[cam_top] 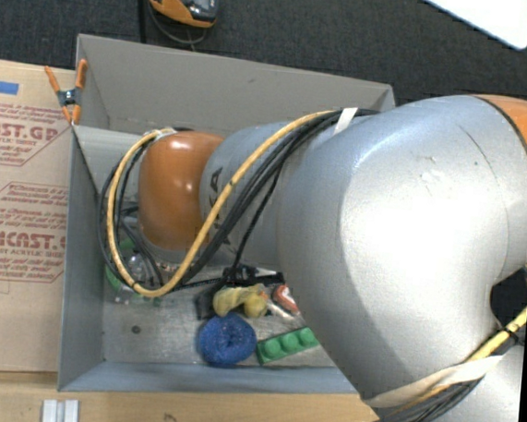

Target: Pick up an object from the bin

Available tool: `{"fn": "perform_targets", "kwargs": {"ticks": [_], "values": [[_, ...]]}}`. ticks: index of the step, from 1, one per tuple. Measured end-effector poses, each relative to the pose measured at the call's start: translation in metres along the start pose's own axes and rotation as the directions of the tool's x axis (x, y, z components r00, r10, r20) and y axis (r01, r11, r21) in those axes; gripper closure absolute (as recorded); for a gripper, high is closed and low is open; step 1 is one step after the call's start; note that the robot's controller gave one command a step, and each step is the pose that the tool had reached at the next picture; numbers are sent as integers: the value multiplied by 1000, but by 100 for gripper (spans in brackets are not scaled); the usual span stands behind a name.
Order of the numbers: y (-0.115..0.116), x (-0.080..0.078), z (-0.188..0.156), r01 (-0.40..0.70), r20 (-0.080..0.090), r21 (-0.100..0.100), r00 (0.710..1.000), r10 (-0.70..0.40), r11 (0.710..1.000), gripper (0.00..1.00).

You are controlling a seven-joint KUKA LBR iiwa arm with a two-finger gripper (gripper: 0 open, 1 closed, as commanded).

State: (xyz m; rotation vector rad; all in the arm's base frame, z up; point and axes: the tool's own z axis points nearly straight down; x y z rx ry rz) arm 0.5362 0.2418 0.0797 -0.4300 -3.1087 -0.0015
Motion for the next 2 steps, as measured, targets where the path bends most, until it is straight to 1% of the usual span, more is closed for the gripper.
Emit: {"fn": "perform_targets", "kwargs": {"ticks": [1, 2], "values": [[-1, 1, -19, 0, -1, 3, 1000, 0, 1000, 100], [1, -1, -31, 0, 5, -2, 1000, 0, 1000, 100]]}}
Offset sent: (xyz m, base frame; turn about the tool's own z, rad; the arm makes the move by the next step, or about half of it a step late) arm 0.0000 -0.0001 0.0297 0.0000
